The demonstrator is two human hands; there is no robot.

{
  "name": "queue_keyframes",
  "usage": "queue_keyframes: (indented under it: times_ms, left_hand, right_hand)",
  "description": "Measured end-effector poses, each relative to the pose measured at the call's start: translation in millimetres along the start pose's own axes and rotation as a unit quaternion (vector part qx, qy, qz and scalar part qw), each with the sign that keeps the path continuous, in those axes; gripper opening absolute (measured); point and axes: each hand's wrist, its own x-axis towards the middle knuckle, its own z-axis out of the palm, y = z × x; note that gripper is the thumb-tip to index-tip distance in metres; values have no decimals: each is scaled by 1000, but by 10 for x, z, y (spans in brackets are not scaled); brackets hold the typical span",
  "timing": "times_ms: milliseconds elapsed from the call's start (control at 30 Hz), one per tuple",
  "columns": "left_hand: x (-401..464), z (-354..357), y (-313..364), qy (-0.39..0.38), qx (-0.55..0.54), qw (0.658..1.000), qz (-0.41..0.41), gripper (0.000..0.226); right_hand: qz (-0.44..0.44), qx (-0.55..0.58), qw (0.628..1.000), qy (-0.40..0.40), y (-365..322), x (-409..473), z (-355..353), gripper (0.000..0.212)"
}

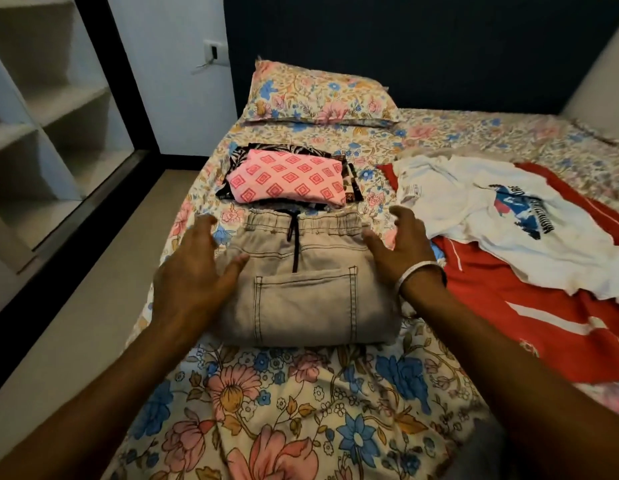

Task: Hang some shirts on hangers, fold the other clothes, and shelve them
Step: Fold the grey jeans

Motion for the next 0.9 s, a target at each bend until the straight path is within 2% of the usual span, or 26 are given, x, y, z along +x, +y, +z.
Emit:
queue_keyframes:
  times_ms: [67, 100, 133, 200, 267, 400, 467, 533, 567, 633, 667, 733, 800, 833, 900]
  left_hand:
    - [-122, -19, 264, 60, -3, 990, 131, 65]
    - [-173, 11, 421, 50, -15, 981, 185, 62]
    - [-209, 117, 520, 10, -5, 976, 217, 61]
    - [-278, 424, 571, -105, 49, 972, 206, 66]
    - [-330, 703, 461, -179, 66, 969, 158, 70]
    - [-322, 845, 386, -195, 62, 967, 150, 70]
    - [-321, 794, 398, -179, 45, 971, 153, 71]
    - [-311, 744, 379, -140, 2, 981, 136, 71]
    - [-285, 717, 342, -111, -15, 987, 112, 71]
    - [-184, 653, 220, -77, 0, 997, 31, 75]
    - [-111, 623, 129, -93, 14, 995, -25, 83]
    - [7, 505, -9, -153, 17, 982, -110, 106]
    - [76, 436, -54, -202, -7, 971, -126, 115]
    - [95, 400, -72, -216, -45, 967, -131, 112]
    - [116, 300, -17, -230, -144, 949, -160, 90]
  right_hand:
    - [-150, -79, 984, 61, -260, -145, 35, 60]
    - [-206, -119, 971, 39, -378, -229, 106, 58]
    - [-233, -168, 958, -16, -387, -286, 224, 57]
    - [-209, -267, 928, -154, -218, -360, 447, 55]
    - [-172, -304, 913, -209, 67, -342, 581, 57]
    - [-181, -302, 914, -203, 180, -311, 634, 59]
    - [-192, -286, 917, -200, 135, -321, 614, 60]
    - [-185, -234, 939, -172, 102, -301, 549, 62]
    - [-163, -197, 958, -127, 90, -281, 509, 63]
    - [-66, -134, 988, -31, 74, -227, 392, 66]
    - [7, -95, 995, -28, 73, -187, 308, 68]
    - [167, 3, 981, -96, 98, -111, 196, 69]
    - [247, 62, 956, -146, 132, -71, 109, 70]
    - [273, 95, 946, -149, 149, -39, 111, 77]
    - [324, 189, 912, -168, 210, 11, 114, 101]
